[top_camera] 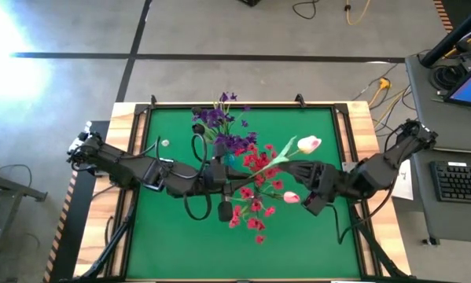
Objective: Sort flowers into vase by color
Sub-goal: Put the pink tulip into the purple vase
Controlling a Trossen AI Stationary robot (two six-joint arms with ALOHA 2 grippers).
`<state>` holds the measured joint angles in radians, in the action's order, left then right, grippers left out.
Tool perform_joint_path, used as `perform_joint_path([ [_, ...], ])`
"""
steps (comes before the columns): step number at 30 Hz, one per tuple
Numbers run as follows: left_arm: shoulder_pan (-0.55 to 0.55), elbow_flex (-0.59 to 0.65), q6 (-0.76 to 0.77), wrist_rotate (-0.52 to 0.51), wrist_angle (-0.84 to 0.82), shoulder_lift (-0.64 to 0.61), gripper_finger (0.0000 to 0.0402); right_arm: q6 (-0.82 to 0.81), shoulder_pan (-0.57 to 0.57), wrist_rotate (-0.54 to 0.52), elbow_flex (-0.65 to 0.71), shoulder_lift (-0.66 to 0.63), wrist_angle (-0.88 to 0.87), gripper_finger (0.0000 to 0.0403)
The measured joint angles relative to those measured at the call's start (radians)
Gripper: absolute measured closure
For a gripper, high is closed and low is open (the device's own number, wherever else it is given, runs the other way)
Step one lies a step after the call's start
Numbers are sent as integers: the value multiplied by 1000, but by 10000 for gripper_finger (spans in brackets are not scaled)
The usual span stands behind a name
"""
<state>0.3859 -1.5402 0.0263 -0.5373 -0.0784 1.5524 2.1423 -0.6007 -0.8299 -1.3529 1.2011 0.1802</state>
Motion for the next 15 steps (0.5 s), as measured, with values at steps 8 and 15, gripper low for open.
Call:
perform_joint_path([
  [8,3,3,-89,-84,9,-55,401,-122,-39,1,0,-2,20,193],
  [15,23,17,-173,-84,41,-161,401,-504,-67,-57,0,-7,21,193],
])
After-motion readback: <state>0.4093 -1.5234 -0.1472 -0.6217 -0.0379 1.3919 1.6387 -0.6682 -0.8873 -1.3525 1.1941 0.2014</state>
